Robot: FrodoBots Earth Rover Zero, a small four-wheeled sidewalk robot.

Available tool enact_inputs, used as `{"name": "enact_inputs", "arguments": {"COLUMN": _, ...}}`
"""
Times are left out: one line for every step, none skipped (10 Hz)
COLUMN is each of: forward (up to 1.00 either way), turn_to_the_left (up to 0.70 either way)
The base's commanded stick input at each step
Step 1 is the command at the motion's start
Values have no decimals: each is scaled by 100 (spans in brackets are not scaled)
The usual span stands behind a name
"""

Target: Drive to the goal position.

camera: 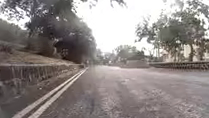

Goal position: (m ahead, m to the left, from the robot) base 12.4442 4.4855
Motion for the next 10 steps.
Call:
{"name": "enact_inputs", "arguments": {"forward": 70, "turn_to_the_left": 0}}
{"name": "enact_inputs", "arguments": {"forward": 70, "turn_to_the_left": 0}}
{"name": "enact_inputs", "arguments": {"forward": 70, "turn_to_the_left": 0}}
{"name": "enact_inputs", "arguments": {"forward": 70, "turn_to_the_left": 0}}
{"name": "enact_inputs", "arguments": {"forward": 70, "turn_to_the_left": 14}}
{"name": "enact_inputs", "arguments": {"forward": 70, "turn_to_the_left": 14}}
{"name": "enact_inputs", "arguments": {"forward": 70, "turn_to_the_left": 14}}
{"name": "enact_inputs", "arguments": {"forward": 70, "turn_to_the_left": 9}}
{"name": "enact_inputs", "arguments": {"forward": 70, "turn_to_the_left": 4}}
{"name": "enact_inputs", "arguments": {"forward": 70, "turn_to_the_left": 0}}
